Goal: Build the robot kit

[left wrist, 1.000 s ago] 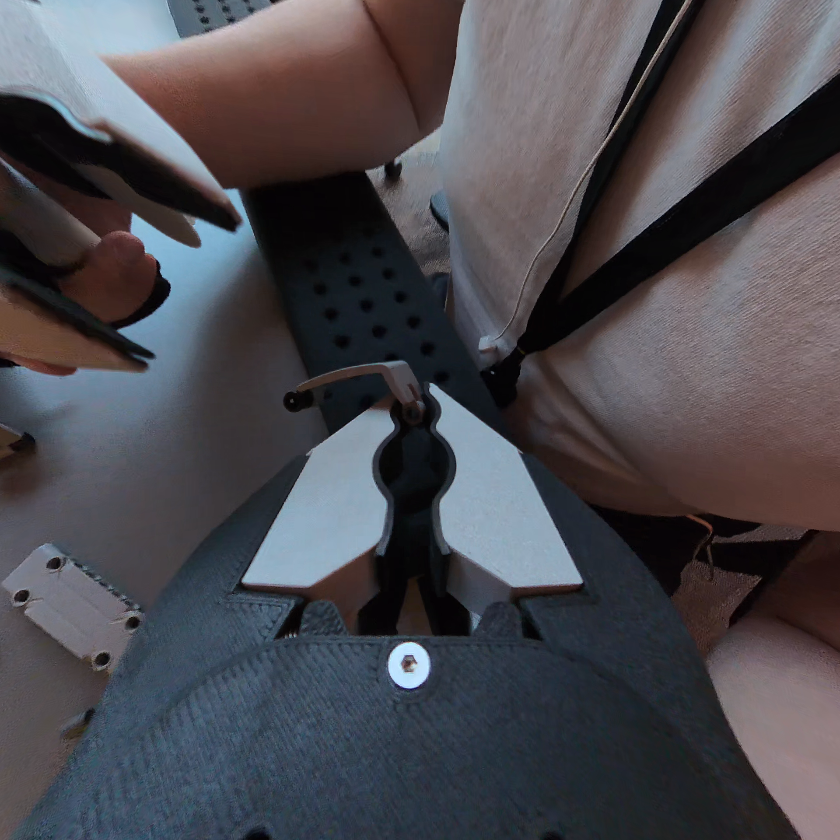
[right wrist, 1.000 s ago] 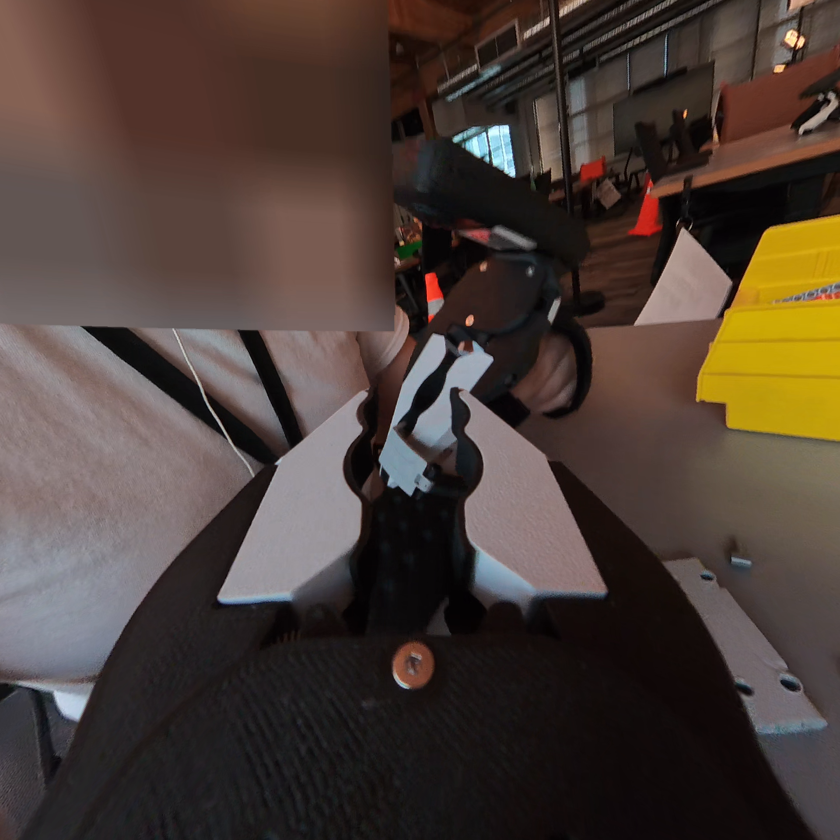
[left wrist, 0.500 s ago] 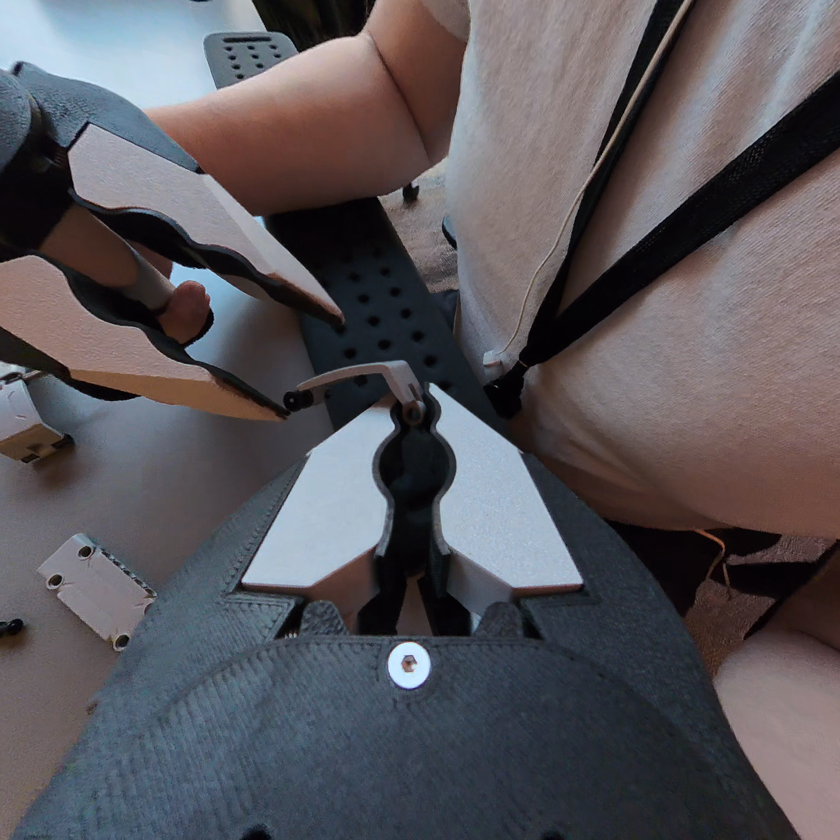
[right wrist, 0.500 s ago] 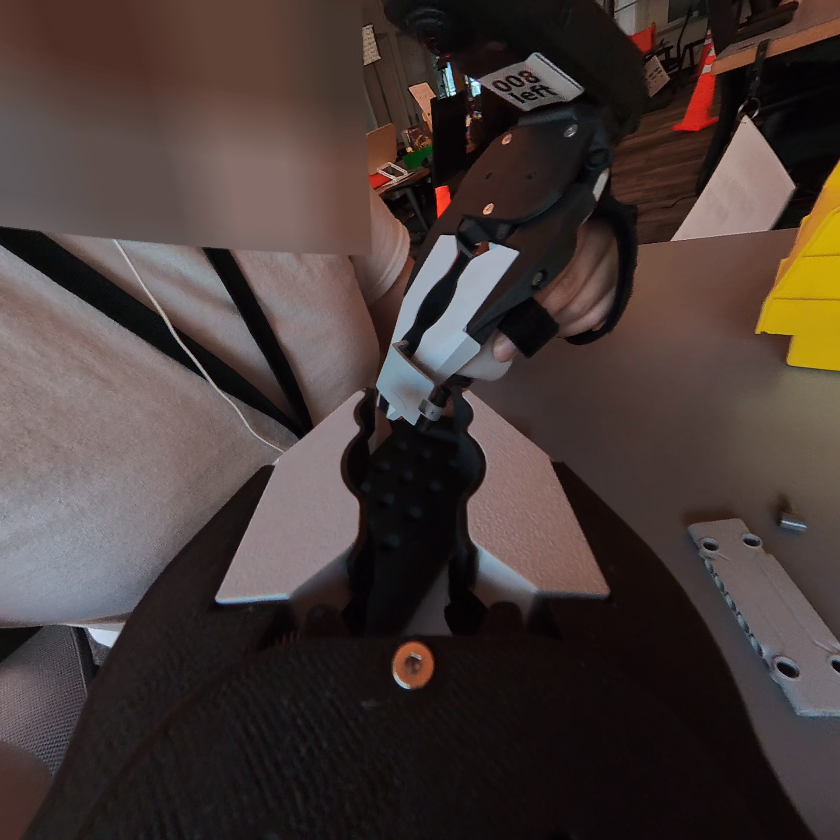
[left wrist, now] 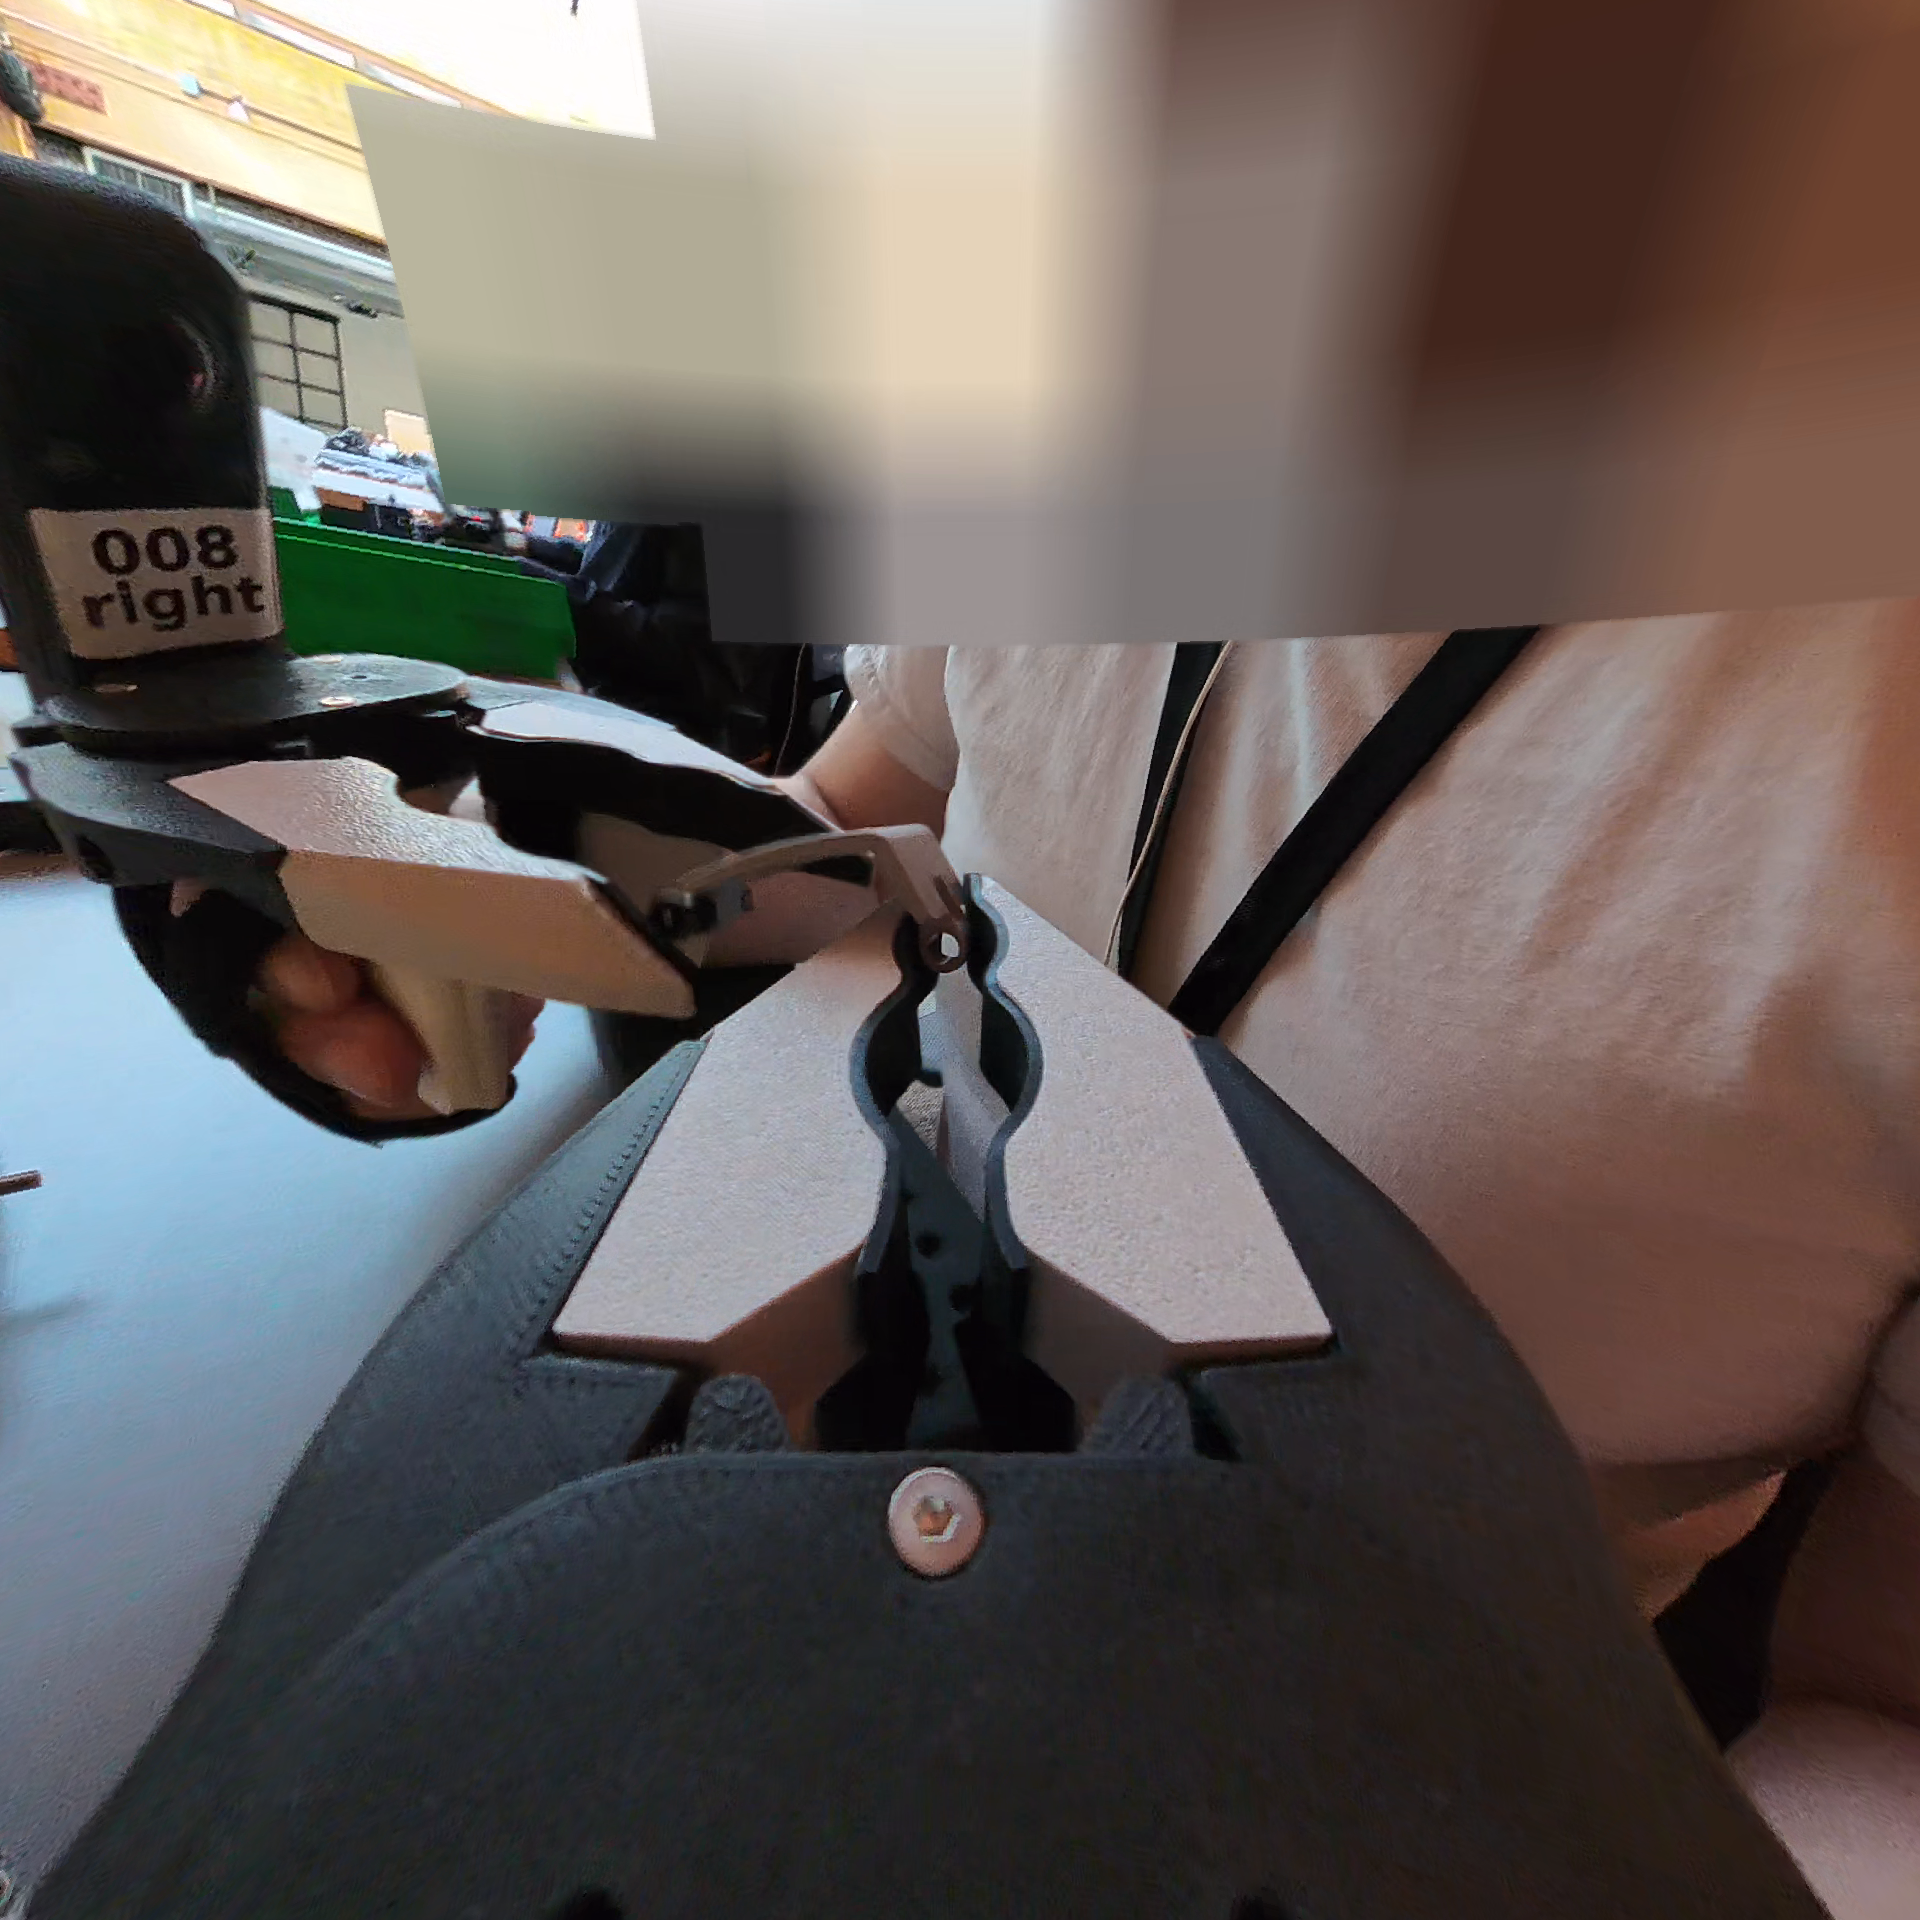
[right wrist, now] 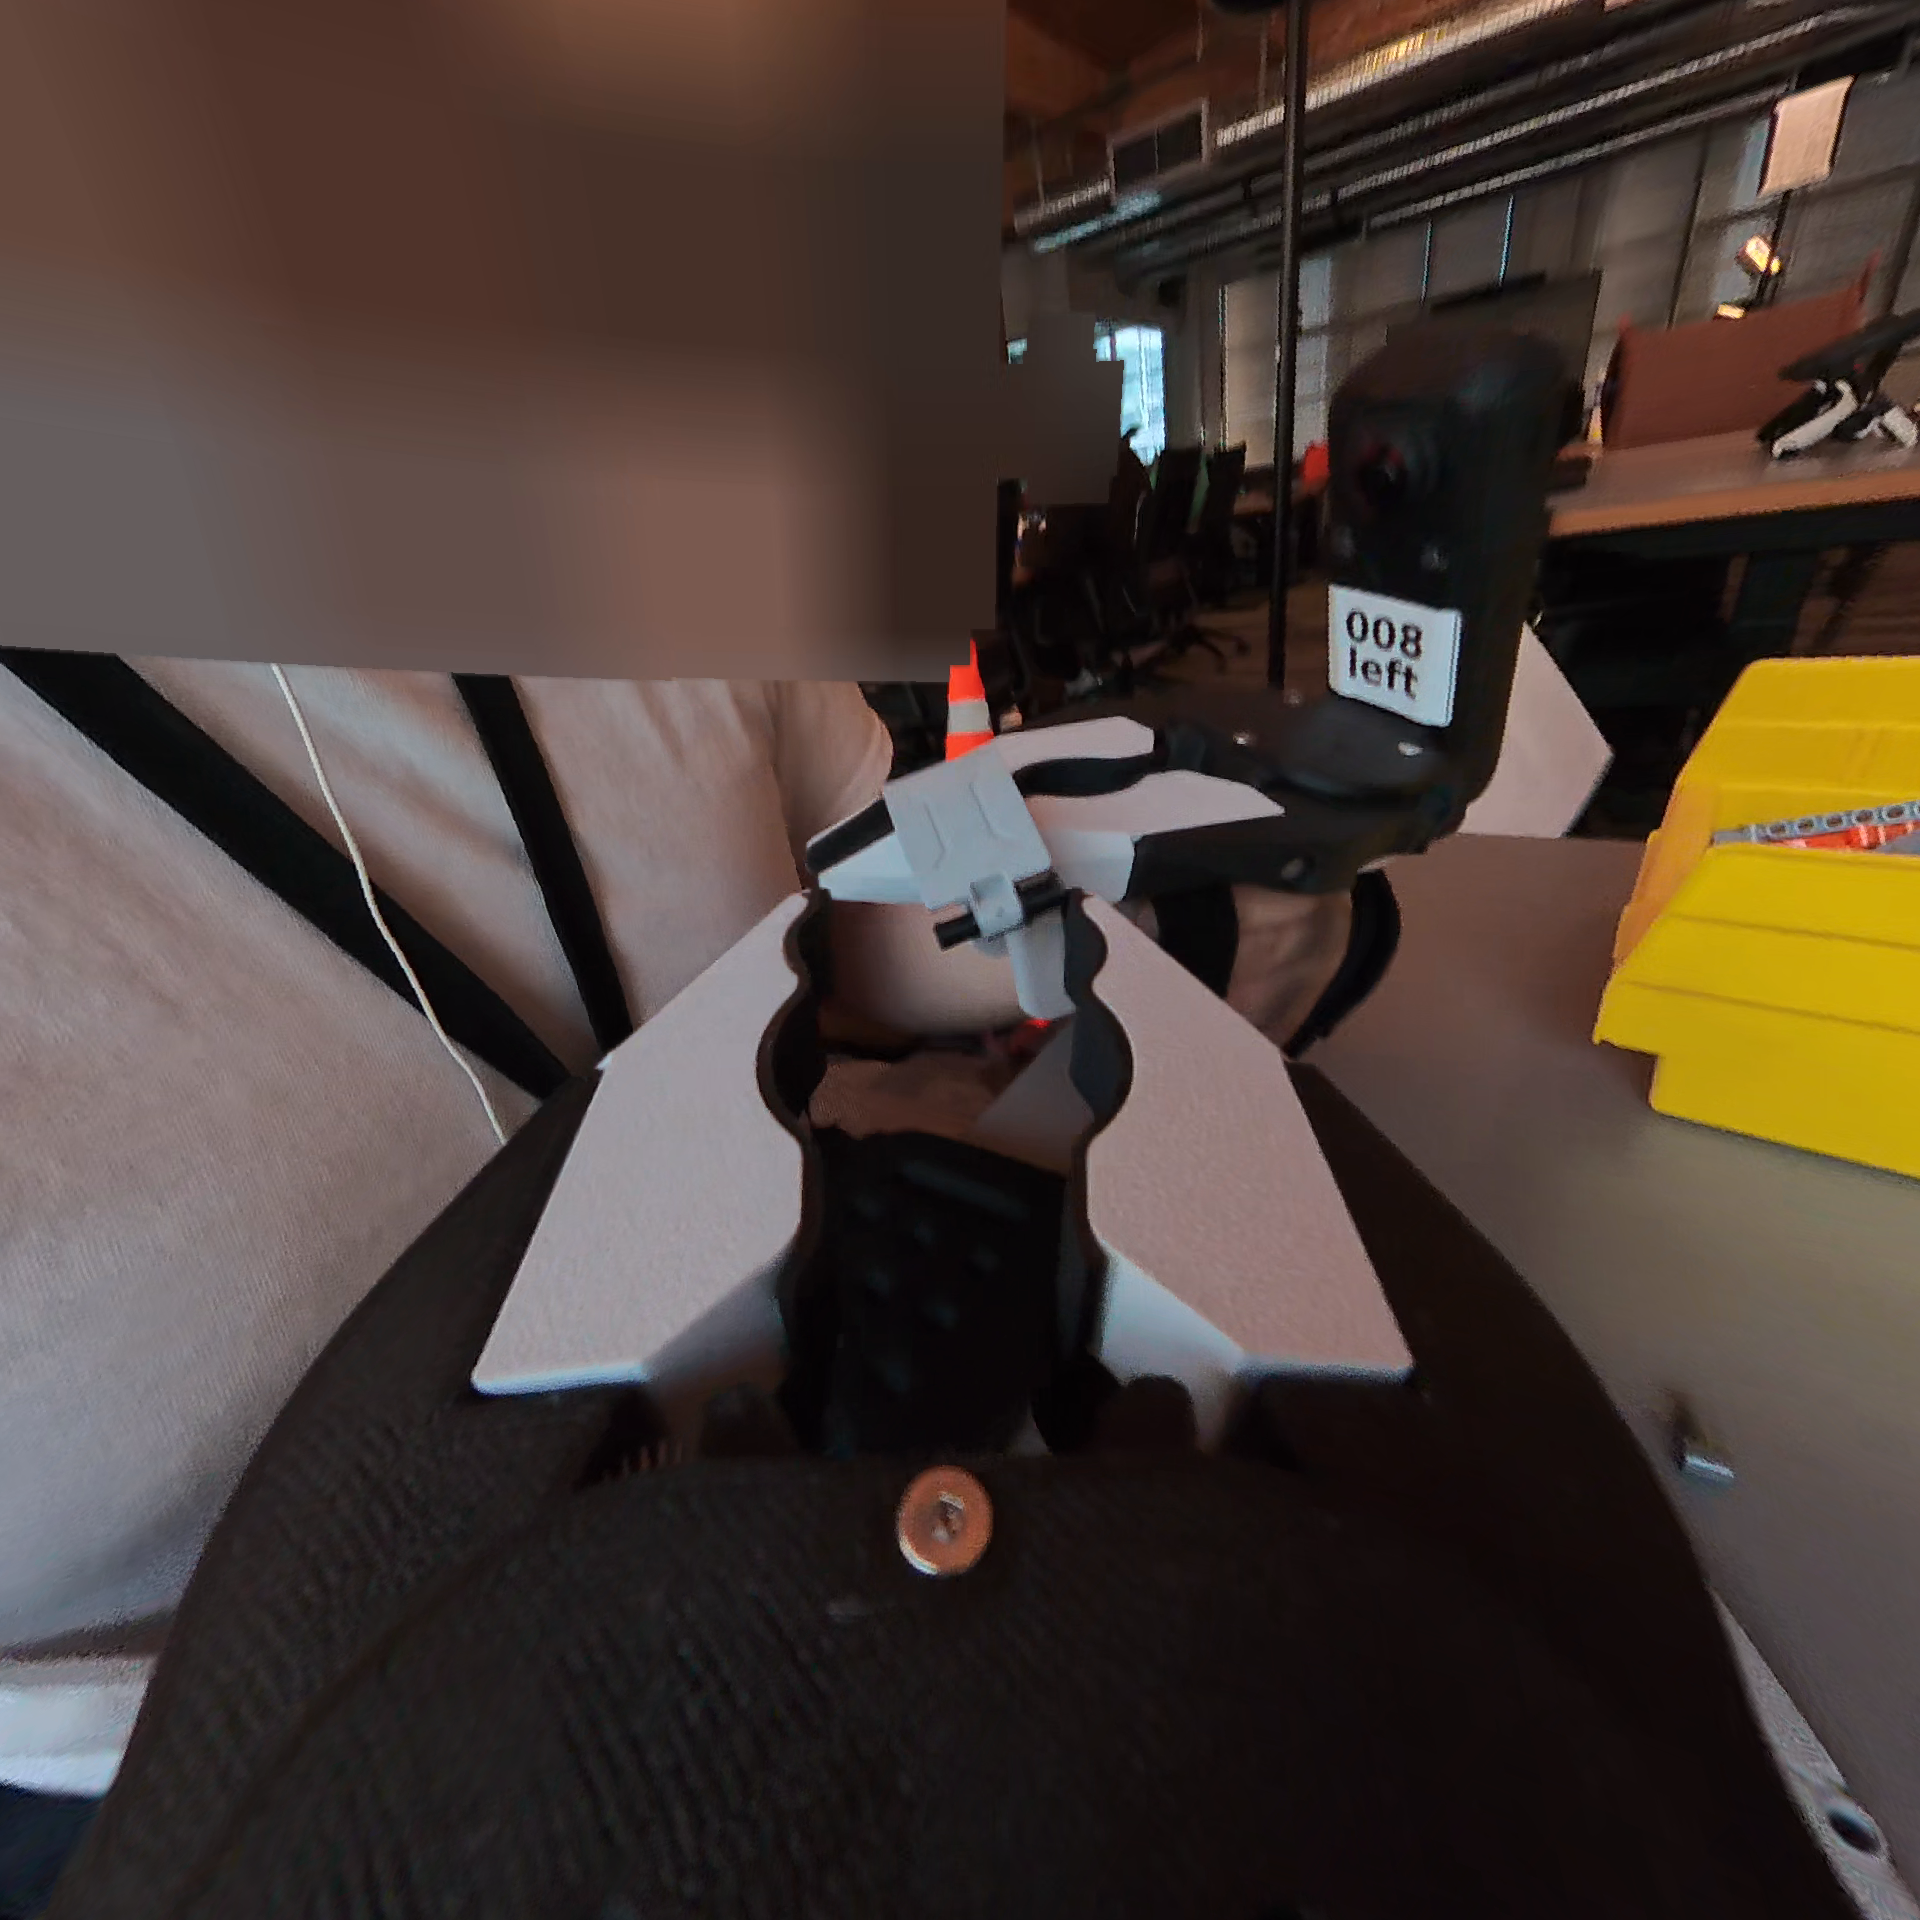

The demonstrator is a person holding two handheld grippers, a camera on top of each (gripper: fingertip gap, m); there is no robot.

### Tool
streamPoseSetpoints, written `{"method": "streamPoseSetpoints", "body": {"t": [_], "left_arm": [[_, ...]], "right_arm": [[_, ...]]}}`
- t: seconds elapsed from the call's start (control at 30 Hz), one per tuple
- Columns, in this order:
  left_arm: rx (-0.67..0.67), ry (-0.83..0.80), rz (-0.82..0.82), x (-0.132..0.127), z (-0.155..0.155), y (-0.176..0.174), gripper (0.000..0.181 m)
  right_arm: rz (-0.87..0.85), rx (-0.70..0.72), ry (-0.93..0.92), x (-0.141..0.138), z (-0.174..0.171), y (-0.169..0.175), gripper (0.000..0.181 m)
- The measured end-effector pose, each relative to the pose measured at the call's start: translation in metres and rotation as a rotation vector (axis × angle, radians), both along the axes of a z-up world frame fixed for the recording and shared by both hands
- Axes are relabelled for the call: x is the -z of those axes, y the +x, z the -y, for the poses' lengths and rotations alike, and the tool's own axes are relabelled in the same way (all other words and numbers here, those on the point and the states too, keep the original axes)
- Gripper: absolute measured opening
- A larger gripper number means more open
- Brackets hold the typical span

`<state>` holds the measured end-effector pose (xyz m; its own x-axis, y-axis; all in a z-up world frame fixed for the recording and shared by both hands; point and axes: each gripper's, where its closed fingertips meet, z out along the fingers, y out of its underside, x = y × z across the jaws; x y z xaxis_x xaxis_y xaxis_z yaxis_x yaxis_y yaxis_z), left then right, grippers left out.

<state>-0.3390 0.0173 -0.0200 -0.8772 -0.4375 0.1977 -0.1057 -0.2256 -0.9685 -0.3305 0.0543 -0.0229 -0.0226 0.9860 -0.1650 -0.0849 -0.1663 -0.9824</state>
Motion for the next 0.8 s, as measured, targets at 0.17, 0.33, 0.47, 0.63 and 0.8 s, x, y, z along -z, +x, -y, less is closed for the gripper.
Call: {"method": "streamPoseSetpoints", "body": {"t": [0.17,0.33,0.47,0.63,0.8], "left_arm": [[0.052,-0.054,-0.029,0.000,-0.001,0.003,0.002],[0.091,-0.115,-0.117,0.008,-0.001,0.011,0.003],[0.018,-0.181,-0.175,0.014,-0.015,0.025,0.010],[-0.110,-0.273,-0.234,0.017,-0.039,0.037,0.011],[-0.077,-0.332,-0.303,0.021,-0.040,0.035,0.006]], "right_arm": [[0.028,0.021,-0.010,0.005,-0.004,-0.003,0.029],[0.082,0.008,-0.047,0.015,-0.006,0.008,0.024],[0.109,0.057,-0.050,0.018,-0.015,0.022,0.025],[0.127,0.144,-0.028,0.019,-0.027,0.035,0.025],[0.170,0.168,0.004,0.022,-0.028,0.035,0.025]]}}
